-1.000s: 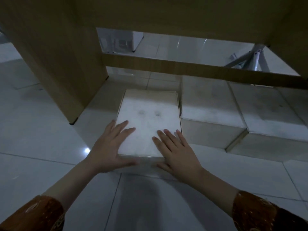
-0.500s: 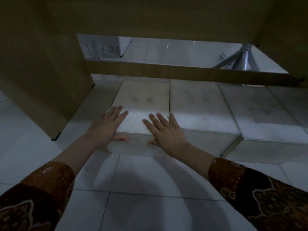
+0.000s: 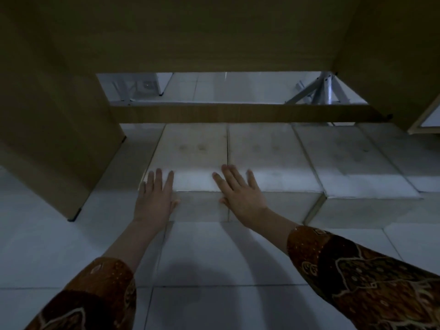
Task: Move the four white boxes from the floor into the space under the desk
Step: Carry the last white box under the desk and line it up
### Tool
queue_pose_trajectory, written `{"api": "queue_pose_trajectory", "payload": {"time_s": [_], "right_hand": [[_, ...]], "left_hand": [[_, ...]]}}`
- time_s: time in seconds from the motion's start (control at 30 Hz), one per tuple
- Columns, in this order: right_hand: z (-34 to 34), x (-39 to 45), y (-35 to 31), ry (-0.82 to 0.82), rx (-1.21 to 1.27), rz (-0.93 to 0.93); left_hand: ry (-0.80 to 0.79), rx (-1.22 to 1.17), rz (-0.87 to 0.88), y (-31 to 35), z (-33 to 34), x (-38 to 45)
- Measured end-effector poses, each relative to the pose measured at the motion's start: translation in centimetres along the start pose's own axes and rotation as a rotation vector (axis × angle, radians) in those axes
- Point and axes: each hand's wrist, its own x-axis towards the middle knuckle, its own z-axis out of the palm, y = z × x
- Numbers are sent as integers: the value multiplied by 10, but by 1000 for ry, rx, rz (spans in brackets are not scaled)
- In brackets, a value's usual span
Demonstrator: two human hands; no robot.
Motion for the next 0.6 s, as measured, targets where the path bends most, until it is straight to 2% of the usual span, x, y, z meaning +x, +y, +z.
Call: {"api": "queue_pose_trajectory", "payload": {"time_s": [0.1,0.2,0.27,0.43,0.6], "right_hand": [[11,-31,16,85,-21,216],[20,-69,42,105,148,589],[25,-94,61,113,265,750],[29,-130,99,45,350,750],[25,-128,105,-36,425,681]], "left_hand": [[12,-87,-38,11,8,-12],[14,-168,-7,32,8,-21],[6,-190,54,48,4,-27],[14,-174,162,90,-20,-32],[-136,-139,144,113,-29,-35]]}}
